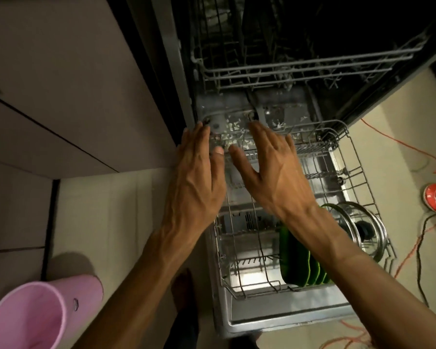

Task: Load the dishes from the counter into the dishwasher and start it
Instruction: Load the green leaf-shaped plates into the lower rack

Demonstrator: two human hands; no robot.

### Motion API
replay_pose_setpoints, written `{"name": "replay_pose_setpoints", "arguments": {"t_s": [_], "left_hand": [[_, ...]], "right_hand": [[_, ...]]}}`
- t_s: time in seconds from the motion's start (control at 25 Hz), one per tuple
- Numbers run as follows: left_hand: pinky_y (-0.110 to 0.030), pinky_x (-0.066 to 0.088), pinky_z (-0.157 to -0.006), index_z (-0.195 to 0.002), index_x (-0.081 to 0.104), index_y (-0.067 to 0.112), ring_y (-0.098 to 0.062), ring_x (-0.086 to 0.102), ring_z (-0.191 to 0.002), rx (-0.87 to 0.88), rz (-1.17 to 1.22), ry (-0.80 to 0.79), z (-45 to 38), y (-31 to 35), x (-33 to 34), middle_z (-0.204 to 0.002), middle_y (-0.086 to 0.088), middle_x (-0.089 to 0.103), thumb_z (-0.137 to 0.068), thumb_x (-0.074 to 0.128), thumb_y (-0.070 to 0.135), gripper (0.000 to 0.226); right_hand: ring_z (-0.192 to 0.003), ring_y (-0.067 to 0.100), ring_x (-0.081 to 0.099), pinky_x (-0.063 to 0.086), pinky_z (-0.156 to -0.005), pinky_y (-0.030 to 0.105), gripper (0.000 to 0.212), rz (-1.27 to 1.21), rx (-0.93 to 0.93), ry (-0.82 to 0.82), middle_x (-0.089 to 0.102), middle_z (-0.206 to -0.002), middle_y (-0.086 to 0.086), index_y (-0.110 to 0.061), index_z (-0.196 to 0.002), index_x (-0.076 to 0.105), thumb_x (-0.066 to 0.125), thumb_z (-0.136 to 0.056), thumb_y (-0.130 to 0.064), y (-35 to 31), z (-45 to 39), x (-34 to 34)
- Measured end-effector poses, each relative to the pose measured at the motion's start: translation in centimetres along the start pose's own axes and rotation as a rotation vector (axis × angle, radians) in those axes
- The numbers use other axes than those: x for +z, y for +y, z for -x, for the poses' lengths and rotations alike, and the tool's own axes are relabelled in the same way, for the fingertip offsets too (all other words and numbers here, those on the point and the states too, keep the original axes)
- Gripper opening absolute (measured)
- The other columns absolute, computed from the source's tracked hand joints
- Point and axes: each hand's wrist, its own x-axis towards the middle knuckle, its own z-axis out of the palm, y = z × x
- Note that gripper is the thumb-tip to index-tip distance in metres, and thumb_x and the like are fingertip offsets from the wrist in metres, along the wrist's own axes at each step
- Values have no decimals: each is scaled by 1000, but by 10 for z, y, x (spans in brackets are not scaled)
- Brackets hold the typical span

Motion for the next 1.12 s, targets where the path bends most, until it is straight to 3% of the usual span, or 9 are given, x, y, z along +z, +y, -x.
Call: {"name": "replay_pose_setpoints", "arguments": {"t_s": [0.08,0.2,0.36,0.56,0.84,0.92,1.0,1.12], "left_hand": [[-27,14,-121,-154,23,12,-16,11,-150,-9,9,55,-2,5,-20,-161,-4,20,-102,23,39,58],[-35,20,-121,-153,26,9,-18,15,-149,-1,-8,134,-4,15,-56,-160,-6,23,-102,23,39,59],[-26,12,-120,-153,23,12,-15,8,-150,-13,-40,204,-12,29,-113,-162,-3,19,-104,23,39,56],[-37,17,-122,-153,25,10,-15,9,-150,-4,-81,281,-16,43,-192,-161,-5,20,-105,28,34,53],[-39,27,-119,-150,32,6,-23,19,-148,54,-124,425,-16,48,-322,-157,-10,30,-102,34,33,54],[-25,29,-116,-148,35,7,-23,25,-146,70,-145,474,-19,47,-361,-155,-13,33,-102,34,34,54],[-5,18,-106,-150,32,10,-20,24,-146,44,-156,481,-20,45,-399,-157,-10,31,-102,30,39,56],[-14,17,-105,-152,29,12,-19,18,-148,-8,-150,461,-19,38,-442,-159,-7,27,-105,32,34,52]], "right_hand": [[-140,23,38,21,-118,55,64,3,-64,30,42,-151,11,-8,-147,36,32,-102,-53,-20,-9,-15],[-143,21,33,17,-120,52,66,0,-136,30,38,-153,9,-9,-149,33,30,-101,-54,-56,-22,-39],[-145,18,28,15,-121,49,63,-9,-236,27,34,-156,7,-12,-150,32,30,-102,-53,-107,-43,-68],[-145,20,27,14,-122,48,64,-19,-324,40,34,-156,8,-12,-150,32,29,-102,-53,-173,-65,-93],[-143,22,33,17,-120,53,65,-29,-481,57,40,-152,10,-11,-146,39,30,-99,-54,-292,-96,-127],[-142,23,34,16,-120,54,61,-38,-499,58,41,-151,10,-10,-145,40,33,-101,-51,-330,-104,-136],[-140,24,37,17,-119,54,57,-46,-511,60,45,-149,10,-10,-143,42,35,-102,-49,-367,-111,-141],[-130,24,47,24,-116,55,48,-72,-542,77,54,-138,8,-12,-133,49,36,-101,-46,-412,-120,-140]]}}
